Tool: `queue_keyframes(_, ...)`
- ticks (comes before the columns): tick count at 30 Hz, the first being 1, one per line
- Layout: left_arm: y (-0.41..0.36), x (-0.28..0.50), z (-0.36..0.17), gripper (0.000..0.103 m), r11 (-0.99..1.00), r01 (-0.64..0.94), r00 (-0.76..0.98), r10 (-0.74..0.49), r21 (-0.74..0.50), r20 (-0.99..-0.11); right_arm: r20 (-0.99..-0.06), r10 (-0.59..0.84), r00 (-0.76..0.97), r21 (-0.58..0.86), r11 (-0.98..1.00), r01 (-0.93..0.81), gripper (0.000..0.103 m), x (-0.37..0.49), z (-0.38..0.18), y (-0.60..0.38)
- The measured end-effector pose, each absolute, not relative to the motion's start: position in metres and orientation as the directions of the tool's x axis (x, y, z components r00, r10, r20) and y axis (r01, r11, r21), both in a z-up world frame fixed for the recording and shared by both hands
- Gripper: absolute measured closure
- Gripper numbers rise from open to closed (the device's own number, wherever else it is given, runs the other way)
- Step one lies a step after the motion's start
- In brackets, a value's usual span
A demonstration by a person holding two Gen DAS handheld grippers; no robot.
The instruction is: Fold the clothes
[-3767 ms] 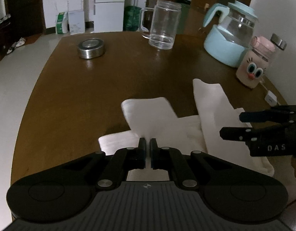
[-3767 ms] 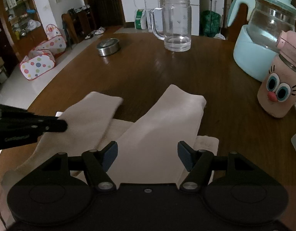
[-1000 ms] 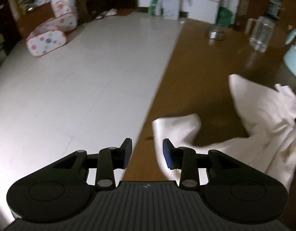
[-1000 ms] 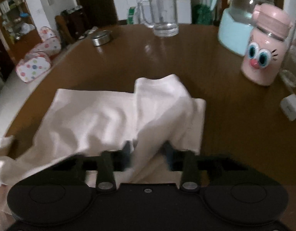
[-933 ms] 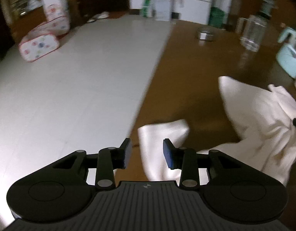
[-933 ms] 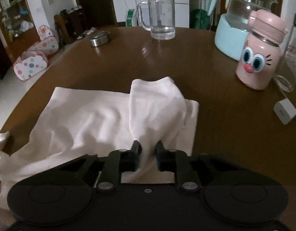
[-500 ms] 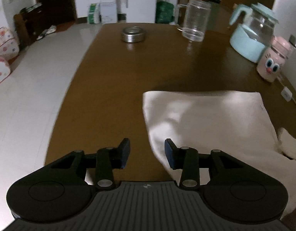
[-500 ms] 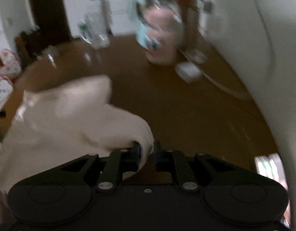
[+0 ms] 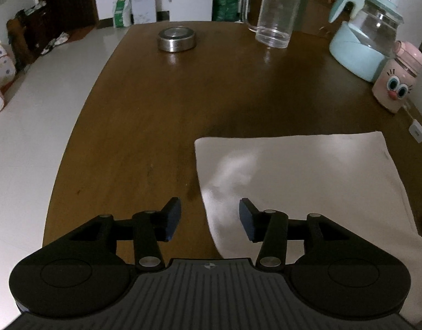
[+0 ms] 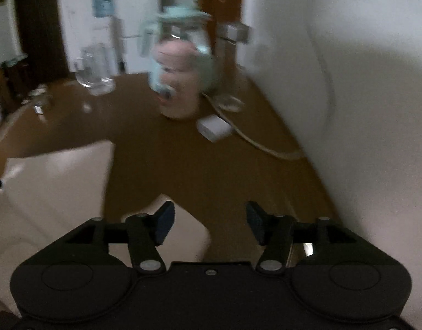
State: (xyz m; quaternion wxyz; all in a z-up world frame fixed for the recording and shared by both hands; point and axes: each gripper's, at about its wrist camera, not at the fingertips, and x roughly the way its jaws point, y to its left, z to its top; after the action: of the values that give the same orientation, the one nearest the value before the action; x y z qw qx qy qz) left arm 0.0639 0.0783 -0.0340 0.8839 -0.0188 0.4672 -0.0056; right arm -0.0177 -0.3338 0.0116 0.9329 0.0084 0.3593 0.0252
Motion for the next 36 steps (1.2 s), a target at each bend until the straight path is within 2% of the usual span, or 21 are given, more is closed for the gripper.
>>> queue_keyframes(7, 0.078, 0.082, -0.041, 0.054, 0.999, -0.016, 0.557, -0.033, -0.05, -0.83, -0.689, 0.264, 0.675, 0.135, 0.962, -0.239, 0.039, 0.064, -0.021, -0.276)
queue_keyframes(15, 0.076, 0.101, -0.042, 0.053, 0.999, 0.018, 0.571, -0.048, -0.046, -0.82, -0.742, 0.275, 0.612, 0.134, 0.955, -0.265, 0.039, 0.119, -0.053, -0.242)
queue_keyframes(18, 0.072, 0.105, -0.043, 0.061, 0.998, 0.043, 0.58, -0.059, -0.042, -0.813, -0.743, 0.282, 0.607, 0.137, 0.952, -0.274, 0.04, 0.122, -0.056, -0.242)
queue_keyframes(20, 0.069, 0.107, -0.042, 0.073, 0.998, 0.052, 0.582, -0.067, -0.046, -0.811, -0.74, 0.282, 0.611, 0.128, 0.95, -0.284, 0.049, 0.12, -0.055, -0.241)
queue_keyframes(21, 0.068, 0.109, -0.042, 0.077, 0.997, 0.055, 0.582, -0.071, -0.048, -0.81, -0.738, 0.282, 0.613, 0.123, 0.949, -0.289, 0.059, 0.12, -0.055, -0.24)
queue_keyframes(22, 0.066, 0.109, -0.042, 0.086, 0.997, 0.062, 0.582, -0.075, -0.048, -0.809, -0.737, 0.282, 0.615, 0.118, 0.948, -0.294, 0.074, 0.121, -0.055, -0.24)
queue_keyframes(23, 0.063, 0.11, -0.041, 0.089, 0.997, 0.068, 0.583, -0.078, -0.047, -0.809, -0.736, 0.283, 0.615, 0.112, 0.947, -0.302, 0.082, 0.121, -0.055, -0.239)
queue_keyframes(25, 0.057, 0.112, -0.041, 0.093, 0.996, 0.083, 0.588, -0.069, -0.025, -0.806, -0.737, 0.296, 0.607, 0.109, 0.939, -0.325, 0.089, 0.122, -0.055, -0.236)
queue_keyframes(28, 0.05, 0.118, -0.037, 0.095, 0.996, 0.091, 0.597, -0.066, -0.015, -0.799, -0.734, 0.299, 0.61, 0.085, 0.932, -0.354, 0.096, 0.123, -0.054, -0.231)
queue_keyframes(36, 0.039, 0.169, -0.01, 0.095, 0.996, 0.086, 0.685, -0.077, -0.025, -0.724, -0.646, 0.226, 0.729, -0.015, 0.951, -0.308, 0.096, 0.164, -0.024, -0.233)
